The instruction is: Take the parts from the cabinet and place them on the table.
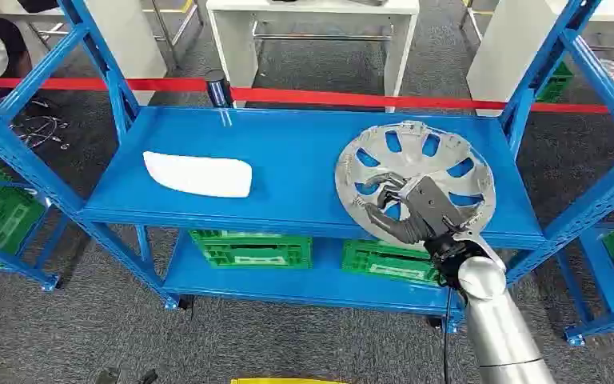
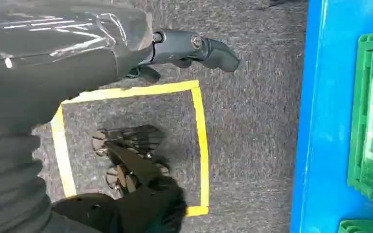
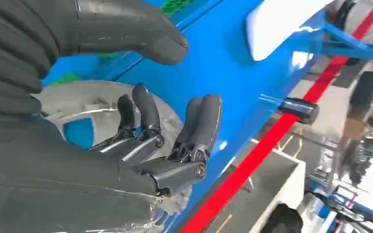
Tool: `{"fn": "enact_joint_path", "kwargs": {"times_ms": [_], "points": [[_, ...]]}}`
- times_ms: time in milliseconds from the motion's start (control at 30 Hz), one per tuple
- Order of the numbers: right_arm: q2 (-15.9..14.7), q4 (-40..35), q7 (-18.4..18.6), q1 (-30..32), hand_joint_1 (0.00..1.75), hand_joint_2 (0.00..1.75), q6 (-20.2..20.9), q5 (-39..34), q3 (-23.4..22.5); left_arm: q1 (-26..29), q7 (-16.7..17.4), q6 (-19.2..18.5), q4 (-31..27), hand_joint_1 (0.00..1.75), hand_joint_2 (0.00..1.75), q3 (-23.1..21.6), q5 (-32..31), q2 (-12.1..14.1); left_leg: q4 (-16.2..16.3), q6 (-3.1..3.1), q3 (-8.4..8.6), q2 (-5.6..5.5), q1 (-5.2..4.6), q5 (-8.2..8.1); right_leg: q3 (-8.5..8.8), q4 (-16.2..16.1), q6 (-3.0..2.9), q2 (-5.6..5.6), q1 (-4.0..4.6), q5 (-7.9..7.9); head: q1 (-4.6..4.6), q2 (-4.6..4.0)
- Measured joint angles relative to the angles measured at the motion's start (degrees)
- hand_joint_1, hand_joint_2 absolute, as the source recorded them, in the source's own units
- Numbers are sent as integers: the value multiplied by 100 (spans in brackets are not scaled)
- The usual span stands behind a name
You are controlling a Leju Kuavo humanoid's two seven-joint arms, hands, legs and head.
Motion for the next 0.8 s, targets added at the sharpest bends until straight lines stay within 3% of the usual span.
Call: {"fn": "enact_joint_path", "kwargs": {"times_ms": [33, 67, 167, 200, 233, 267, 333, 367, 400, 433, 467, 533, 567, 600, 633, 667, 733, 800], "points": [[-7, -31, -2, 2, 0, 0, 18, 2, 4, 1, -17, -18, -43, 0, 175, 13, -13, -5, -508, 63, 264, -6, -15, 178, 3, -3, 2, 7, -1, 0, 2, 0], [-15, -61, -4, 2, 0, 0, 48, 2, 4, -3, -35, -52, -89, 0, 175, 22, -56, -7, -642, 82, 343, 5, -48, 71, -15, 1, 12, 7, 36, 1, 9, 0], [-42, -103, 2, 63, 0, 0, 83, 114, 20, 12, -59, -63, -214, 0, 175, 24, -116, -35, -649, 121, 318, 3, -80, 85, -21, -26, 86, 4, 21, 22, 9, 0], [-46, -125, 2, 69, 0, 0, 83, 122, 28, 19, -59, -61, -258, 0, 175, 28, -118, -55, -713, 171, 378, 5, -74, 126, -11, -44, 133, 5, 42, 25, 2, 0], [-77, -151, 2, 78, 0, 0, 83, 122, 33, 17, -59, -61, -291, 0, 175, 33, -125, -79, -793, 201, 416, 24, -22, 183, -81, 52, 132, -1, 20, -31, 13, 0], [-87, -166, 2, 68, 0, 0, 83, 122, 37, 13, -59, -61, -317, 0, 175, 35, -125, -99, -809, 241, 418, 24, -23, 202, -194, 271, 117, -3, 32, -165, 22, 0], [-109, -166, 7, 99, 0, 0, 83, 125, 46, 15, -59, -61, -354, 0, 175, 41, -129, -120, -806, 248, 410, 20, -31, 207, -642, 1226, 85, -3, 14, -553, 26, 0], [-127, -166, 7, 132, 0, 0, 83, 127, 50, 18, -59, -61, -356, 0, 175, 46, -129, -127, -803, 249, 403, 16, -35, 206, -862, 1677, 98, -3, 10, -685, 28, 0], [-136, -166, 9, 160, 0, 0, 83, 127, 55, 22, -59, -61, -358, 0, 175, 48, -129, -138, -799, 248, 401, 8, -38, 205, -967, 1861, 136, -3, 3, -698, 28, 0], [-142, -166, 9, 171, 0, 0, 83, 127, 59, 24, -57, -61, -365, 0, 175, 52, -129, -151, -793, 245, 402, 4, -38, 204, -926, 1749, 185, -4, -9, -621, 28, 0], [-153, -166, 9, 169, 0, 0, 83, 127, 63, 22, -59, -61, -367, 0, 175, 55, -129, -160, -781, 238, 402, -1, -36, 198, -728, 1330, 255, -8, -26, -430, 31, 0], [-166, -192, 9, 161, 0, 0, 83, 127, 68, 22, -59, -61, -367, 0, 175, 59, -129, -171, -721, 185, 399, -10, -31, 161, -145, 183, 352, -39, -63, -27, 31, 0], [-166, -192, 9, 159, 0, 0, 83, 125, 70, 22, -57, -61, -376, 0, 175, 65, -131, -168, -688, 145, 375, -13, -70, 133, -79, 71, 276, -40, -34, -42, 27, 0], [-164, -199, 9, 165, 0, 0, 85, 131, 74, 22, -57, -63, -391, 0, 0, 68, -131, -168, -658, 123, 360, -12, -81, 117, -71, 33, 195, -22, -39, 4, 20, 0], [-166, -201, 24, 168, 0, 0, 87, 183, 81, 23, -57, -68, -404, 0, 0, 70, -140, -170, -664, 102, 349, -12, -74, 129, -86, 47, 156, -21, -18, 2, 24, 0], [-173, -201, 59, 169, 0, 175, 87, 270, 85, 24, -59, -79, -404, 0, 0, 72, -164, -171, -677, 83, 346, -10, -62, 138, -93, 57, 123, -20, 0, 4, 24, 0], [-186, -205, 161, 161, 0, 175, 79, 565, 129, 24, -65, -85, -402, 0, 0, 72, -184, -168, -611, 24, 289, -8, -31, 75, -83, 29, 57, -16, -61, 37, 24, 0], [-194, -205, 302, 153, 0, 175, 13, 978, 214, 5, -66, -85, -402, 0, 0, 72, -208, -173, -52, -42, 52, -2, -15, -293, -86, 30, 12, -14, -56, 37, 2, 0]]}}
